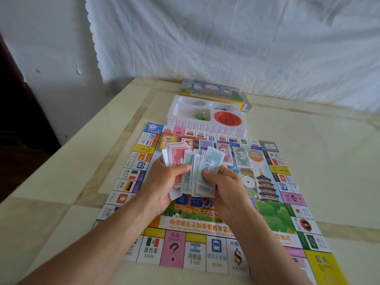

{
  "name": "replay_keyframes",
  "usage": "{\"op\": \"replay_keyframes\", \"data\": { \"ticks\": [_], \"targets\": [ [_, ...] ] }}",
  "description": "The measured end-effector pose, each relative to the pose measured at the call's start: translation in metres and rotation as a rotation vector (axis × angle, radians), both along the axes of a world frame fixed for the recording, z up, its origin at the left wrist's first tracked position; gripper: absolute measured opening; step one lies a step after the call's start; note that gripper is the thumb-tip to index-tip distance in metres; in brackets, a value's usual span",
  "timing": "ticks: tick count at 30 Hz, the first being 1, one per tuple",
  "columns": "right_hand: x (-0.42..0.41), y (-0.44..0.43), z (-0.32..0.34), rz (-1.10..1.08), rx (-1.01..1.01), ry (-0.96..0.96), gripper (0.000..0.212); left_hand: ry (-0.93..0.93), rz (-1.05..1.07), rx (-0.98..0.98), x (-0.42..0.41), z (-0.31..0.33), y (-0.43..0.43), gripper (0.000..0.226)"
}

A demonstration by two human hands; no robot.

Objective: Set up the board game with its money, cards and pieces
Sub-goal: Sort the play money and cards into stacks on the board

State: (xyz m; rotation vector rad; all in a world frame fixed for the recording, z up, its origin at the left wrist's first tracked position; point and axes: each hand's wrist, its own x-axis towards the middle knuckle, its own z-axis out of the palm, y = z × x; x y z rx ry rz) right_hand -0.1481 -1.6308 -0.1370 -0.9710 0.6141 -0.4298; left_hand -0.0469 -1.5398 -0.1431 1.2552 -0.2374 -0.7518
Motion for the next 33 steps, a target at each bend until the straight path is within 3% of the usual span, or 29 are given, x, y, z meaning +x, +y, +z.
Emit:
{"op": "replay_keyframes", "data": {
  "ticks": [12, 20, 27, 33],
  "targets": [
    [0.0015, 0.0008, -0.0021, -0.064, -0.041, -0.028, 0.024, 0.116, -0.199, -0.062, -0.0004, 0.0001, 0.0010, 0.024],
    [0.0017, 0.0044, -0.0019, -0.021, -0.076, -0.009, 0.023, 0.073, -0.063, -0.060, 0.0016, -0.0033, 0.0000, 0.025],
    [0.0016, 0.0001, -0.0035, -0.093, -0.097, 0.002, 0.022, 0.118, -0.164, -0.040, -0.0007, -0.0008, 0.0010, 0.026],
    [0.0026, 0.0053, -0.0031, -0.030, -0.188, 0.012, 0.021, 0.091, -0.083, -0.059, 0.0004, -0.0022, 0.0004, 0.019]
  ]
}}
